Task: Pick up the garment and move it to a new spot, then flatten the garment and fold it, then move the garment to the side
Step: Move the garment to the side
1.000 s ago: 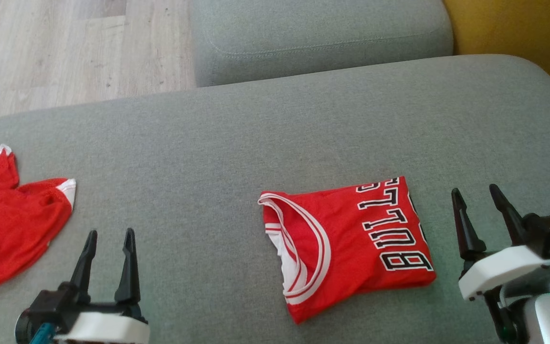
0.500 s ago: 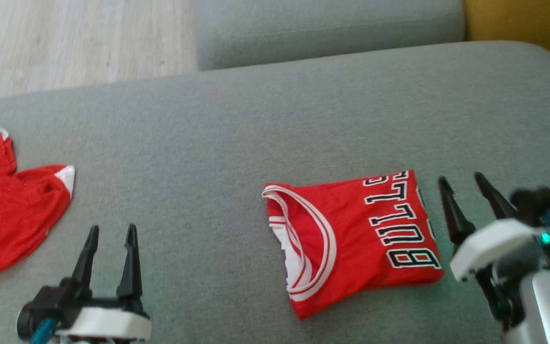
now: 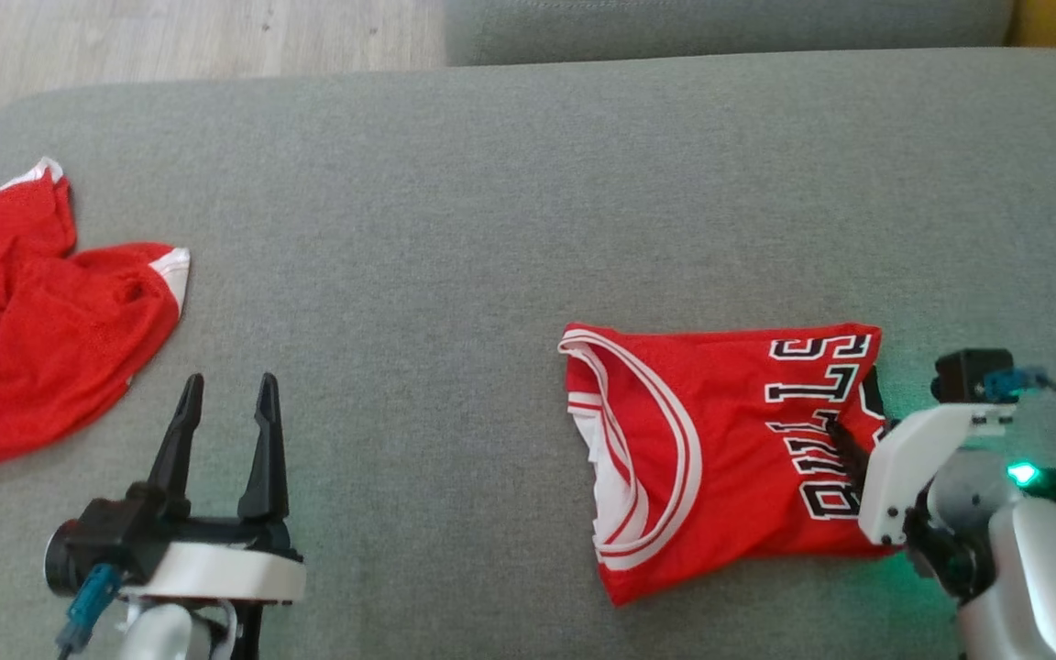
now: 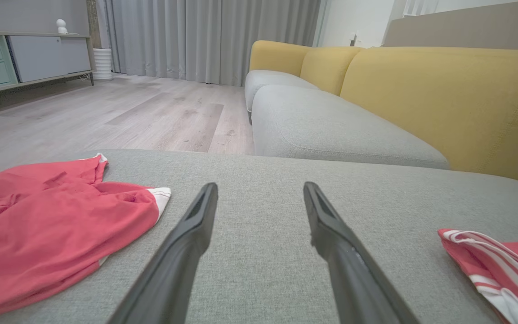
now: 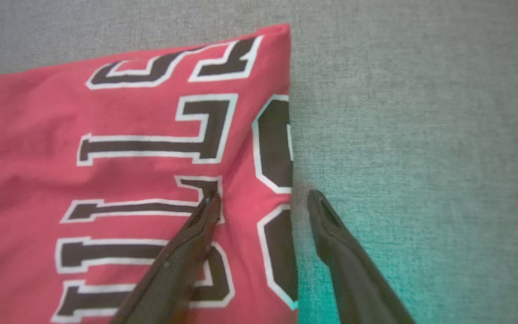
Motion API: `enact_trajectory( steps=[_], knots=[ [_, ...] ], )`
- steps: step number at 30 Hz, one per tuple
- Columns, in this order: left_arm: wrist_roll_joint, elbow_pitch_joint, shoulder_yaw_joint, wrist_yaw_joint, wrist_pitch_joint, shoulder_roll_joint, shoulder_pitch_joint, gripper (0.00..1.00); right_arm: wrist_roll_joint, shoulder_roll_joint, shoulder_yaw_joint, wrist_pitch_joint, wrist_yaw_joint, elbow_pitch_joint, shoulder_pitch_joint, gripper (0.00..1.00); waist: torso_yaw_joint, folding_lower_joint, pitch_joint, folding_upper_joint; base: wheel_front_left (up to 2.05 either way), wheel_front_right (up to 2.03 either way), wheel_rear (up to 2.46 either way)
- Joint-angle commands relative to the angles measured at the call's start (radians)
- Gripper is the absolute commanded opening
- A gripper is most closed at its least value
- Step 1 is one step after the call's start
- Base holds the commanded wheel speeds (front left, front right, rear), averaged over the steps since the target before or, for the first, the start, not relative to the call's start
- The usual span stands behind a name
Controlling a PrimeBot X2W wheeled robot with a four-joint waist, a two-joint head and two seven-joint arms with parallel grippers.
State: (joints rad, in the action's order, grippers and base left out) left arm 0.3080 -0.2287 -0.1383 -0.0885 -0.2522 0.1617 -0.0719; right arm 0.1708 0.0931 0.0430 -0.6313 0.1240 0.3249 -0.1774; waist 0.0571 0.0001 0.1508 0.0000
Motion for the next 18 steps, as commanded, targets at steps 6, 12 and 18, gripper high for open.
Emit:
enact_trajectory(
  steps=[6, 12, 18],
  knots=[
    [-0.011, 0.033, 0.037, -0.002, -0.01, 0.005, -0.05, 1.0, 0.035, 0.012, -0.088, -0.108, 0.007, -0.014, -0.022, 0.0, -0.015, -0.0001, 0.016, 0.0, 0.0, 0.0, 0.0],
    [-0.013, 0.059, 0.055, -0.006, -0.01, 0.011, -0.064, 1.0, 0.067, 0.147, -0.245, -0.04, 0.007, -0.107, -0.148, 0.0, -0.097, -0.0001, 0.062, 0.0, 0.0, 0.0, 0.0],
    [-0.026, 0.098, 0.064, -0.014, -0.01, 0.023, -0.108, 1.0, 0.099, 0.299, -0.343, 0.044, 0.007, -0.089, -0.356, 0.0, -0.207, -0.0001, 0.136, 0.0, 0.0, 0.0, 0.0]
  ],
)
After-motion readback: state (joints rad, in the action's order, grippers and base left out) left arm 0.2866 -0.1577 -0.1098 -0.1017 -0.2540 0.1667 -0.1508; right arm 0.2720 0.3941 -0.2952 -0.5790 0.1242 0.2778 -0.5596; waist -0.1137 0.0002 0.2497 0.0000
